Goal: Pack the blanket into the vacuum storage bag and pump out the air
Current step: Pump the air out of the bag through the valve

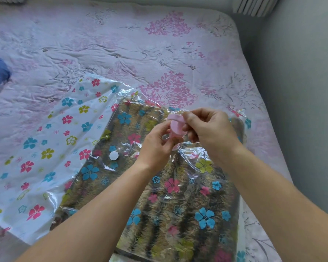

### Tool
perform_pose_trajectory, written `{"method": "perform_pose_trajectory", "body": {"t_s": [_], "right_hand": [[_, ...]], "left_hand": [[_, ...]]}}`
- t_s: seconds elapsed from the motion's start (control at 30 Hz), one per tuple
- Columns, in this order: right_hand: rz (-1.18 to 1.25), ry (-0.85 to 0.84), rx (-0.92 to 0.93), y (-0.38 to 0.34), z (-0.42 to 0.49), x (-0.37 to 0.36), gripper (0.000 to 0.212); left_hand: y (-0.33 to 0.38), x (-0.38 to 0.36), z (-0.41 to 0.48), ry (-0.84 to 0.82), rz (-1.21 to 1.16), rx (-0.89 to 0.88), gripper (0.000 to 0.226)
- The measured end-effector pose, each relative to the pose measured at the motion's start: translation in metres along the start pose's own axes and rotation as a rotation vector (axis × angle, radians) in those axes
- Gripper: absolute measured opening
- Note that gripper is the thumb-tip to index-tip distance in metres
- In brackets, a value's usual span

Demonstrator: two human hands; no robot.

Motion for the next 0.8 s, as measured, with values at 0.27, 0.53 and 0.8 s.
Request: {"method": "perform_pose_trajectory", "body": {"t_s": [0.27, 0.53, 0.8], "right_hand": [[0.334, -0.176, 0.386, -0.097, -0.03, 0.009, 0.015], [0.039, 0.005, -0.034, 0.017, -0.001, 0.0, 0.023], [0.262, -0.19, 0.322, -0.093, -0.034, 0.007, 0.017]], "left_hand": [[0.0, -0.002, 0.0, -0.013, 0.028, -0.009, 0.046], [-0.003, 0.0, -0.001, -0.011, 0.012, -0.012, 0.028], [-0.007, 0.0, -0.001, -0.019, 0.015, 0.001, 0.044]]}}
Point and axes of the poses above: each hand's wrist, its own z-axis towards the middle knuckle, its own x-axis out of the back of the hand, y = z × x, the point moved 8 cm from there along z, towards the middle knuckle, and after that the axes turned 9 degrees about -x, right-handed, at the moved point
